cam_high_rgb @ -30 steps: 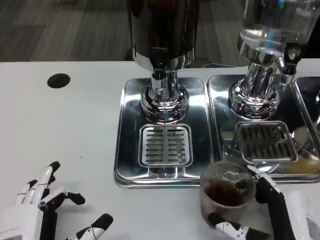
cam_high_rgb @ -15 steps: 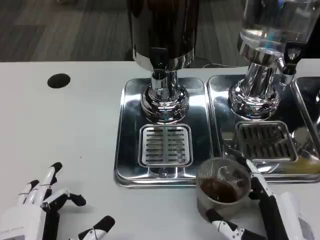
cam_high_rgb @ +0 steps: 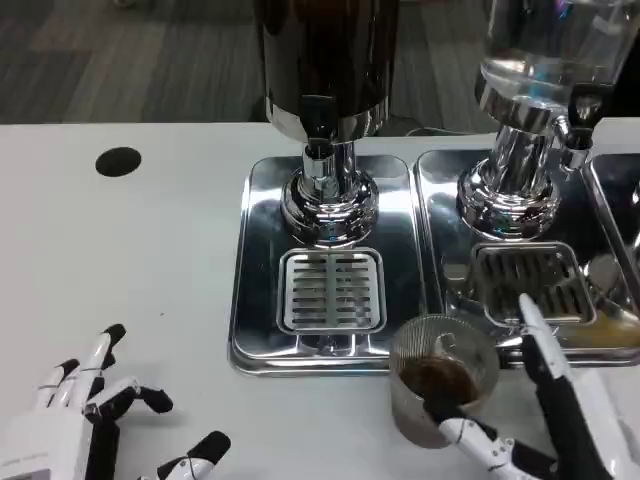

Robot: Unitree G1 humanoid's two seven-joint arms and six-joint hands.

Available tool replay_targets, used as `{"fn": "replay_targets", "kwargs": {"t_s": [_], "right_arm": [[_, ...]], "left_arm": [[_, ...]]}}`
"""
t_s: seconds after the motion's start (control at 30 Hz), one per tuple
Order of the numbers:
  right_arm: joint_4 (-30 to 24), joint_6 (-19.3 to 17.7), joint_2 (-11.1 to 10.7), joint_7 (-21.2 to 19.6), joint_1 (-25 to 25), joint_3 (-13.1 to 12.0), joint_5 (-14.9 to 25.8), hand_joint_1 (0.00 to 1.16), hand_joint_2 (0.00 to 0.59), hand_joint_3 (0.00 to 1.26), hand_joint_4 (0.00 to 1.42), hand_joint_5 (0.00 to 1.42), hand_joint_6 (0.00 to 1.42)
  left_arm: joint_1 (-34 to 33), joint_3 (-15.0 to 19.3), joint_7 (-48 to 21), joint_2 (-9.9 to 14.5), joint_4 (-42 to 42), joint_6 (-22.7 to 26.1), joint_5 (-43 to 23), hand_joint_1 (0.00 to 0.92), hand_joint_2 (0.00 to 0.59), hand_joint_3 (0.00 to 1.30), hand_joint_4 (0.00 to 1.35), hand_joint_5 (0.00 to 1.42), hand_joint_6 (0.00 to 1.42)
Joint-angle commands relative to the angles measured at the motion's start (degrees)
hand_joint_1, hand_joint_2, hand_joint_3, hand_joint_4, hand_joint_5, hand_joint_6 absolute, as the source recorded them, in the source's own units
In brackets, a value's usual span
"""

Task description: Grasp the cup under the faucet to collect the drink, then remove the cup.

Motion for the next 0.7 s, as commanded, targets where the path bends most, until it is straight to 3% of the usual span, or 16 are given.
{"fn": "replay_targets", "kwargs": {"t_s": [0.03, 0.13, 0.27, 0.37, 0.5, 0.7], "right_arm": [[-3.72, -2.04, 0.30, -0.43, 1.72, -2.70, 1.34, 0.33, 0.141, 0.00, 0.00, 0.00, 0.02], [-5.26, -2.04, 1.20, -0.33, 2.33, -5.04, 3.33, 0.26, 0.179, 0.00, 0.00, 0.00, 0.02], [-6.75, -0.22, 4.11, -1.78, 2.58, -8.81, 5.69, 0.16, 0.425, 0.07, 0.00, 0.00, 0.04], [-7.24, 3.13, 5.98, -2.48, 1.41, -11.23, 4.75, 0.08, 0.557, 0.12, 0.00, 0.00, 0.04], [-5.08, 12.15, 2.22, -4.23, -4.87, -10.98, -9.19, 0.04, 0.586, 0.14, 0.00, 0.00, 0.00], [-1.48, 22.15, -2.10, -8.19, -8.64, -6.52, -26.53, 0.00, 0.586, 0.11, 0.00, 0.00, 0.00]], "left_arm": [[0.13, 0.31, -0.49, 0.42, -0.57, -0.30, -0.30, 0.000, 0.097, 0.67, 0.06, 0.22, 0.16], [0.10, 0.31, -0.34, 0.38, -0.46, -0.54, -0.44, 0.000, 0.097, 0.67, 0.06, 0.22, 0.16], [0.26, 0.39, -0.16, 0.37, -0.84, -0.87, -0.54, 0.000, 0.097, 0.65, 0.06, 0.22, 0.16], [0.42, 0.43, -0.51, 0.34, -1.35, -0.72, -0.44, 0.000, 0.102, 0.54, 0.05, 0.20, 0.15], [0.16, 0.41, -1.80, -0.16, -0.90, -1.96, -2.57, 0.000, 0.124, 0.33, 0.00, 0.15, 0.13], [0.29, 0.07, -0.92, -0.46, -1.11, -2.41, -1.86, 0.000, 0.162, 0.18, 0.00, 0.12, 0.11]]}}
